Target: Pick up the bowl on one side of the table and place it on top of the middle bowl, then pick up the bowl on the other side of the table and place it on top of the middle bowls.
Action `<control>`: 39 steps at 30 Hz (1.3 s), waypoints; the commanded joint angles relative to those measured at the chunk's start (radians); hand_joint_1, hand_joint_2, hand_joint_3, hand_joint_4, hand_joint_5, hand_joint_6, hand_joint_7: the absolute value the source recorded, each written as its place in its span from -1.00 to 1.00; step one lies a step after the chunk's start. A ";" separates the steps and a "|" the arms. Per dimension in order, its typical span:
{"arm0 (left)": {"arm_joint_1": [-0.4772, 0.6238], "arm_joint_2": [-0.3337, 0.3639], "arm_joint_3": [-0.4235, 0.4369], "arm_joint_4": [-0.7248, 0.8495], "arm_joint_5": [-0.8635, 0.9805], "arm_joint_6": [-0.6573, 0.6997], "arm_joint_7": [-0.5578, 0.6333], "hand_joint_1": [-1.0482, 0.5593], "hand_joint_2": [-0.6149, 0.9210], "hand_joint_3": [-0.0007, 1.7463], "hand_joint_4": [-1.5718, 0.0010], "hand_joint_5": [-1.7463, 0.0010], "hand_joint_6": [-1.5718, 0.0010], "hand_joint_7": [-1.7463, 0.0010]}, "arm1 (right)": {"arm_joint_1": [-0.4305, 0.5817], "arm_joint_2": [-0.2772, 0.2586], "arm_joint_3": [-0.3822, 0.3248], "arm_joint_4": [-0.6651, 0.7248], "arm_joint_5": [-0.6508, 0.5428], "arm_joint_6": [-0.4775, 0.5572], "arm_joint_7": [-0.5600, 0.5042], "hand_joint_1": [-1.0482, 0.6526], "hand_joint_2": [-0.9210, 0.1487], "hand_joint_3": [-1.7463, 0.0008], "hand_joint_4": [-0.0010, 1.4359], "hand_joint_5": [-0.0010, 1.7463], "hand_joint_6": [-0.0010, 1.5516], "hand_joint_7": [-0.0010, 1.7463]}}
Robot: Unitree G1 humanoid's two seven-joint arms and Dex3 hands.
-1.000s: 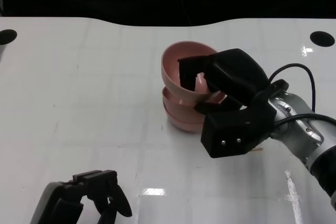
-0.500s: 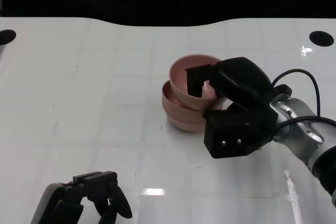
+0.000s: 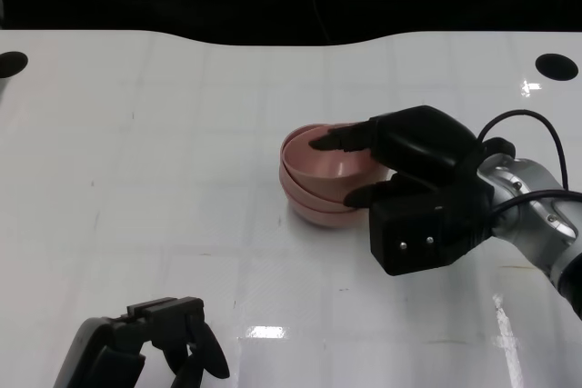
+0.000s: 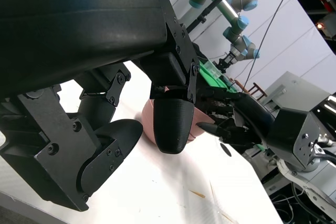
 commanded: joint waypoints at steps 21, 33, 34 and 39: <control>-0.009 0.018 0.014 0.003 0.003 0.006 -0.004 0.28 0.15 0.78 -0.11 -0.93 -0.09 -0.64 | 0.425 -0.170 -0.192 -0.542 0.158 -0.045 -0.008 -0.46 -1.00 0.76 -0.60 -0.90 -0.63 -0.93; -0.007 0.019 0.018 -0.005 0.004 0.010 -0.005 0.26 0.16 0.76 -0.13 -0.92 -0.11 -0.63 | 0.661 -0.175 -0.304 -0.673 0.370 -0.181 0.011 -0.16 -0.99 0.96 -0.27 -0.15 -0.06 -0.69; -0.009 0.018 0.019 -0.005 0.007 0.011 -0.003 0.25 0.15 0.76 -0.12 -0.92 -0.11 -0.63 | 0.675 -0.174 -0.310 -0.680 0.393 -0.185 0.021 -0.12 -0.99 0.97 -0.24 -0.06 -0.01 -0.67; -0.008 0.017 0.019 -0.009 -0.007 0.022 -0.012 0.24 0.14 0.78 -0.11 -0.93 -0.10 -0.63 | 0.753 -0.150 -0.331 -0.737 0.540 -0.158 0.094 0.10 -0.95 0.87 -0.13 0.33 0.16 -0.43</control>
